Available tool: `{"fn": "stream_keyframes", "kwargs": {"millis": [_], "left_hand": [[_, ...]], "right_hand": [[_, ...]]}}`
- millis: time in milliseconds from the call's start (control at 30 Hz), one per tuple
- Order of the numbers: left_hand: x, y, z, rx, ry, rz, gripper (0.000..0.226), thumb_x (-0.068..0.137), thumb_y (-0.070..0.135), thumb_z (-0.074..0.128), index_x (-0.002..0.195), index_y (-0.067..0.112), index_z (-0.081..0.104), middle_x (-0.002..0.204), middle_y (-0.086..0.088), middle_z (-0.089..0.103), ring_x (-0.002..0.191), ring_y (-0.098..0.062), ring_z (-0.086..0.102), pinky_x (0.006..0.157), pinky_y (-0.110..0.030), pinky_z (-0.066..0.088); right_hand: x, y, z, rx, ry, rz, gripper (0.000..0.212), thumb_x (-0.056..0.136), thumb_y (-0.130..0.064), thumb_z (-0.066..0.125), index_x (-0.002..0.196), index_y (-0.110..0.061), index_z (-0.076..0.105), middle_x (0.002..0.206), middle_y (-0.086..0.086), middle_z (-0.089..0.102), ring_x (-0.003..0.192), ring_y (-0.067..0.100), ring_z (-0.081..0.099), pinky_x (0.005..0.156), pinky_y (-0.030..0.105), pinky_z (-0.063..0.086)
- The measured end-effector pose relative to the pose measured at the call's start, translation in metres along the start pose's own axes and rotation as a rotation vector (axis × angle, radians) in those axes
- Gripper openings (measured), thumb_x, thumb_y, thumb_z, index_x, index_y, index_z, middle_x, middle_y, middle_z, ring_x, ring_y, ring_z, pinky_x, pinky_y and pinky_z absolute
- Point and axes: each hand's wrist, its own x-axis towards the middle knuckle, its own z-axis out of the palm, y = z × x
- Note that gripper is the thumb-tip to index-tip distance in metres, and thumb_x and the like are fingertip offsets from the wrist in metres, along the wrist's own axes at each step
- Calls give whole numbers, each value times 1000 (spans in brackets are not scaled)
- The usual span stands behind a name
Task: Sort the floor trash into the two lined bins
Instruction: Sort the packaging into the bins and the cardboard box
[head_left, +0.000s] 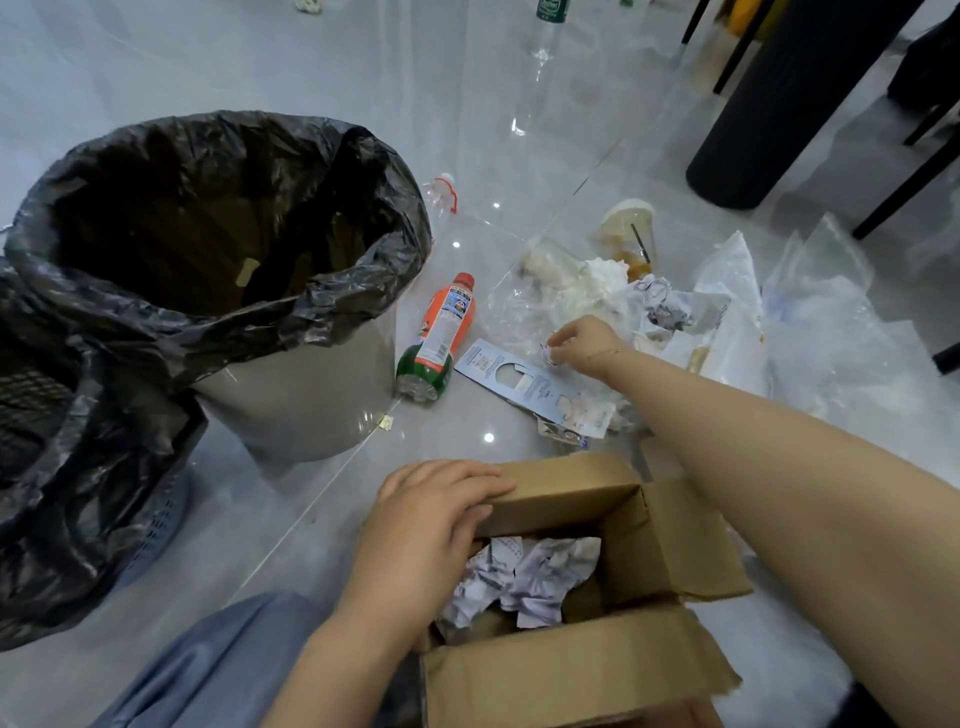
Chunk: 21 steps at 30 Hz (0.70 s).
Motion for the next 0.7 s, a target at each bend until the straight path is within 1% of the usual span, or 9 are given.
{"fn": "stream_keyframes", "kwargs": {"millis": [100, 167, 200, 300, 400, 467, 567, 633, 700], "left_hand": [[1, -2, 0, -25, -26, -9, 32, 88, 33, 48, 113, 45, 64, 113, 31, 61, 110, 4, 52, 95, -14, 27], [2, -1, -1, -43, -33, -9, 31, 89, 34, 48, 112, 45, 64, 111, 31, 62, 108, 4, 53, 94, -19, 33], [2, -1, -1, -59, -32, -12, 30, 88, 34, 48, 111, 44, 65, 110, 31, 63, 107, 4, 54, 94, -22, 36], [2, -1, -2, -129, -16, -42, 26, 88, 32, 53, 108, 42, 67, 107, 30, 65, 103, 4, 56, 94, -31, 43], [2, -1, -2, -171, -6, -82, 23, 90, 28, 59, 106, 42, 68, 105, 29, 66, 102, 4, 56, 93, -31, 44], [1, 0, -3, -196, -4, -119, 22, 91, 25, 62, 103, 41, 70, 104, 28, 67, 103, 3, 58, 93, -29, 45], [0, 1, -2, -217, -3, -142, 22, 90, 24, 63, 101, 41, 71, 103, 27, 68, 102, 2, 59, 92, -29, 46], [0, 1, -1, -228, -9, -153, 22, 90, 24, 63, 101, 41, 72, 103, 26, 69, 101, 2, 59, 92, -29, 47], [-1, 1, -1, -234, -20, -159, 22, 91, 24, 63, 102, 41, 72, 102, 26, 69, 101, 3, 59, 93, -30, 47]], "right_hand": [[-14, 3, -7, -26, 91, -125, 21, 83, -9, 69, 104, -11, 73, 112, 3, 67, 98, 16, 60, 88, 27, 43], [-37, 1, -19, 44, 137, -252, 16, 82, -11, 71, 97, -15, 73, 97, -6, 62, 82, 7, 55, 81, 25, 41], [-51, 0, -26, 97, 132, -315, 13, 82, -13, 72, 93, -18, 73, 95, -6, 58, 80, 7, 53, 79, 25, 41], [-105, -6, -50, 182, -15, -449, 9, 82, -22, 73, 91, -22, 71, 102, -3, 62, 90, 14, 59, 82, 28, 51], [-166, -13, -66, 150, -222, -560, 12, 81, -17, 74, 91, -22, 71, 101, -4, 65, 94, 17, 61, 80, 35, 54], [-202, -13, -64, 79, -335, -621, 14, 82, -17, 74, 93, -26, 71, 103, -7, 64, 98, 16, 61, 81, 36, 54], [-233, -2, -49, -133, -490, -652, 20, 83, -29, 70, 102, -34, 70, 117, -18, 59, 110, 5, 57, 91, 29, 48], [-237, 2, -48, -125, -504, -620, 19, 84, -35, 69, 103, -34, 71, 121, -21, 58, 113, 1, 55, 93, 27, 47], [-230, -1, -52, 30, -406, -558, 10, 85, -26, 70, 94, -25, 75, 109, -13, 65, 103, 6, 61, 89, 32, 51]]}}
